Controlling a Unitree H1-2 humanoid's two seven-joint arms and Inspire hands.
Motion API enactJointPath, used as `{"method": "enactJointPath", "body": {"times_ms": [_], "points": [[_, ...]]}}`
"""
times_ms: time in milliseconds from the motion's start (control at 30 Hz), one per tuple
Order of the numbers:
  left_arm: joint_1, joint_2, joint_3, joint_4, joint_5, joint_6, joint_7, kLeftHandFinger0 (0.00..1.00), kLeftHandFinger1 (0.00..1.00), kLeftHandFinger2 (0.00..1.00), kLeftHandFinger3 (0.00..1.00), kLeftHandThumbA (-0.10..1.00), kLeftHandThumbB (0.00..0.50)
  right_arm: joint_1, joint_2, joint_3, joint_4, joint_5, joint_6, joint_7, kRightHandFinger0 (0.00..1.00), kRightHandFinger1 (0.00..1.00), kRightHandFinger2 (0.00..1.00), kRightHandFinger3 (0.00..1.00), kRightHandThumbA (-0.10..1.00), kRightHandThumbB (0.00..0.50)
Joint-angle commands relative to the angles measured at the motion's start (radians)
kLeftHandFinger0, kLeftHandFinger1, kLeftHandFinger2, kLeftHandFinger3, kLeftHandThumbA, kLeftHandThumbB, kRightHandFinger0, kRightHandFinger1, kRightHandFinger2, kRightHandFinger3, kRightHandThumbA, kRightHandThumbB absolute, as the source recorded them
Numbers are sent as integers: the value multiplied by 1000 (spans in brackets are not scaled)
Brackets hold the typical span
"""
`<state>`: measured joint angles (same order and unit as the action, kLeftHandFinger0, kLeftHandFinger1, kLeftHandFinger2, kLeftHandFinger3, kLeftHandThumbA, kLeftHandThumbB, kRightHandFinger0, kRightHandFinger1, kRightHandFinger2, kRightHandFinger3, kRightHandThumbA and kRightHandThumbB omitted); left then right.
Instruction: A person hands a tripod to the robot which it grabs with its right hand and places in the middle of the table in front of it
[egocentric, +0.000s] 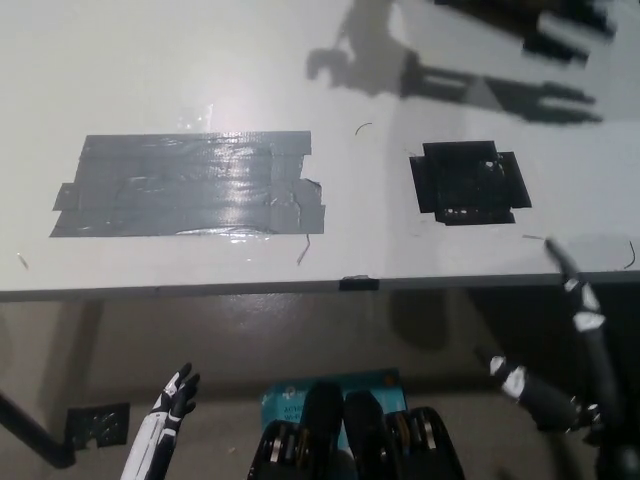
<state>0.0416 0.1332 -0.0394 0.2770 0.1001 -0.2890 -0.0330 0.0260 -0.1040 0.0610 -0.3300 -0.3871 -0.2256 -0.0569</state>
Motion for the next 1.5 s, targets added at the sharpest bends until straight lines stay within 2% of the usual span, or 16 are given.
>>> {"method": "enactJointPath", "body": {"times_ms": [0, 233, 300, 667, 833, 933, 1067, 1200, 1367, 1467], "points": [[-1, 20, 0, -24, 20, -45, 4, 1000, 1000, 1000, 1000, 1000, 294, -230, -2, -80, -314, -308, 128, 48, 1000, 1000, 1000, 1000, 881, 368], [3, 17, 2, -37, 13, -28, 2, 1000, 1000, 1000, 1000, 1000, 296, -411, -17, -79, -247, -452, 248, 116, 1000, 1000, 1000, 1000, 924, 371], [3, 17, 1, -38, 13, -29, 1, 1000, 1000, 1000, 1000, 1000, 295, -495, -38, -66, -174, -493, 308, 161, 1000, 1000, 1000, 1000, 947, 358], [-16, 21, -3, -21, 21, -44, 1, 1000, 1000, 1000, 1000, 1000, 282, -792, -126, 0, 229, -507, 408, 189, 1000, 1000, 1000, 1000, 941, 405], [-22, 21, -4, -19, 25, -48, 2, 1000, 1000, 1000, 1000, 1000, 278, -905, -145, 38, 422, -499, 438, 173, 1000, 1000, 1000, 1000, 893, 419], [-27, 21, -5, -14, 23, -51, -1, 1000, 1000, 1000, 1000, 1000, 281, -999, -157, 67, 586, -499, 448, 158, 1000, 1000, 1000, 1000, 938, 457], [-29, 18, -6, -23, 18, -39, -4, 1000, 1000, 1000, 1000, 1000, 294, -1081, -166, 90, 727, -477, 445, 147, 1000, 1000, 1000, 1000, 946, 461], [-37, 21, -9, -14, 15, -52, -6, 1000, 1000, 1000, 1000, 1000, 301, -1149, -172, 112, 829, -433, 446, 190, 1000, 1000, 1000, 1000, 995, 497], [-54, 27, -12, -6, 12, -54, -13, 1000, 1000, 1000, 1000, 1000, 295, -1212, -169, 96, 880, -317, 474, 332, 1000, 1000, 1000, 1000, 1000, 500], [-51, 32, -17, -13, 9, -52, -22, 1000, 1000, 1000, 1000, 1000, 287, -1248, -157, 102, 912, -297, 488, 349, 1000, 1000, 1000, 1000, 907, 500]]}}
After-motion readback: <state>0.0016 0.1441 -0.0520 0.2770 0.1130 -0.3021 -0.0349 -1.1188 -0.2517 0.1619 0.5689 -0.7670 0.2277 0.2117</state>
